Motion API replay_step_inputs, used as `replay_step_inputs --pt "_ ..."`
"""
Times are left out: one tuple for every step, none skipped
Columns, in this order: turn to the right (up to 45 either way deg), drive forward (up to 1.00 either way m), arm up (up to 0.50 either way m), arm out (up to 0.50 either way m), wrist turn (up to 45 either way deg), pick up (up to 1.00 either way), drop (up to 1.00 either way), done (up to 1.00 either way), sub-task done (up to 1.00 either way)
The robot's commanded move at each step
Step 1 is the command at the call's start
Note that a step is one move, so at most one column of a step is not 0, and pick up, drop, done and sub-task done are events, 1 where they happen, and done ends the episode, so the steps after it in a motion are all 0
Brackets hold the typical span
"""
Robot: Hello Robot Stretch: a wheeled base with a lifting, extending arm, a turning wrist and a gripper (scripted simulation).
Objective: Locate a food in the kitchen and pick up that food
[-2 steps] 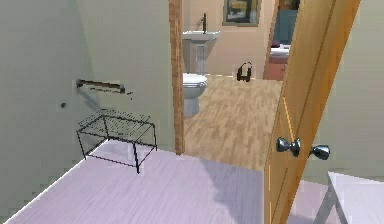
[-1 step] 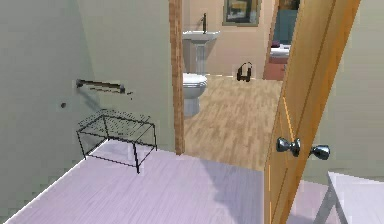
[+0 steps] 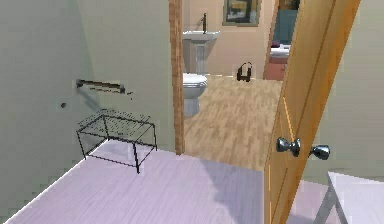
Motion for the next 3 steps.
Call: replay_step_inputs --pt "0.0 0.00 0.00 0.00 45.0 0.00 0.00 0.00 0.00" --pt "0.0 0.00 0.00 0.00 45.0 0.00 0.00 0.00 0.00" --pt "0.0 0.00 0.00 0.00 45.0 0.00 0.00 0.00 0.00"
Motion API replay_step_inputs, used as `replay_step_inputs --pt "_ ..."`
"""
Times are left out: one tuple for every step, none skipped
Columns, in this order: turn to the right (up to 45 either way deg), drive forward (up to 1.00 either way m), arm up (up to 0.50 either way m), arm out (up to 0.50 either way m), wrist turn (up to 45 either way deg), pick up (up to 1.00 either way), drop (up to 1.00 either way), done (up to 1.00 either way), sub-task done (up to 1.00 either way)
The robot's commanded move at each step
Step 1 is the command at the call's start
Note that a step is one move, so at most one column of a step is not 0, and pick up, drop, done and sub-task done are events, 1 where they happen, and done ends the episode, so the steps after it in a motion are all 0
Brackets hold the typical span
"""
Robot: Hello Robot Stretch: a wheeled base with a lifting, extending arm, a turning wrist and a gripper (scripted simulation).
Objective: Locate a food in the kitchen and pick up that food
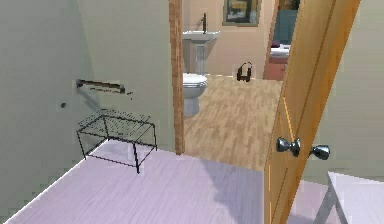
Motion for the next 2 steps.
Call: replay_step_inputs --pt "0.0 0.00 0.00 0.00 30.0 0.00 0.00 0.00 0.00" --pt "0.0 0.00 -0.30 0.00 0.0 0.00 0.00 0.00 0.00"
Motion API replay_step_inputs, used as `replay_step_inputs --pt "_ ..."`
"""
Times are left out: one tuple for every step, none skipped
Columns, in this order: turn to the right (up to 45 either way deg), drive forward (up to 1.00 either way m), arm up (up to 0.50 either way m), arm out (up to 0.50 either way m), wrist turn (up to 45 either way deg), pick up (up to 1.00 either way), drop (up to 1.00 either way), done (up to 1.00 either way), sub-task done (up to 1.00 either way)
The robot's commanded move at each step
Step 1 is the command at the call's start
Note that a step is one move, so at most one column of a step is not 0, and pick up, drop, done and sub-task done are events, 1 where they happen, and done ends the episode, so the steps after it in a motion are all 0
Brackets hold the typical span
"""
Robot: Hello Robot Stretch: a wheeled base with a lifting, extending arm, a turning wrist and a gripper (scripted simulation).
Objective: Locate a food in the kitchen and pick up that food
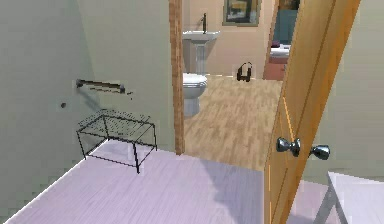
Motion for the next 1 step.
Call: replay_step_inputs --pt "0.0 0.00 0.00 0.00 0.0 1.00 0.00 0.00 0.00"
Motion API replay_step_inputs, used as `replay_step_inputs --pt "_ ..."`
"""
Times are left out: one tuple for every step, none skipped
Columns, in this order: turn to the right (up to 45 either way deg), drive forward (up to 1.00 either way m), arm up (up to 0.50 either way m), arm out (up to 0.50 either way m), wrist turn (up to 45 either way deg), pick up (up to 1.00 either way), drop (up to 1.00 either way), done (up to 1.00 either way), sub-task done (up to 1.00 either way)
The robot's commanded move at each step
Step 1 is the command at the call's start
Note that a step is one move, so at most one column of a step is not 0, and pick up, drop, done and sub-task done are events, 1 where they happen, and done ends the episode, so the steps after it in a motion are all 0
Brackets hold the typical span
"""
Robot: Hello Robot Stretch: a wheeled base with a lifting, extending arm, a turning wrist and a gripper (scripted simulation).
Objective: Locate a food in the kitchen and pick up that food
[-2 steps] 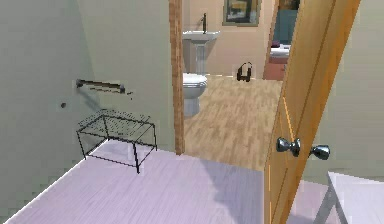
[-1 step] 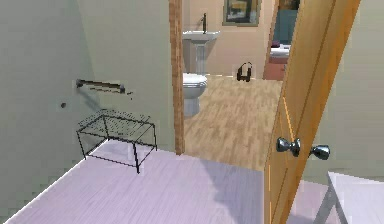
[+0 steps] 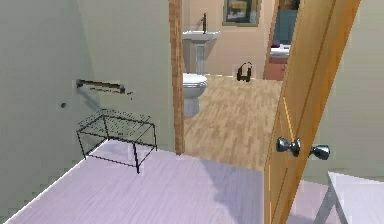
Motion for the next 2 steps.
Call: replay_step_inputs --pt "0.0 0.00 0.10 0.00 0.0 0.00 0.00 0.00 0.00" --pt "0.0 0.00 0.00 0.00 0.0 0.00 0.00 1.00 0.00"
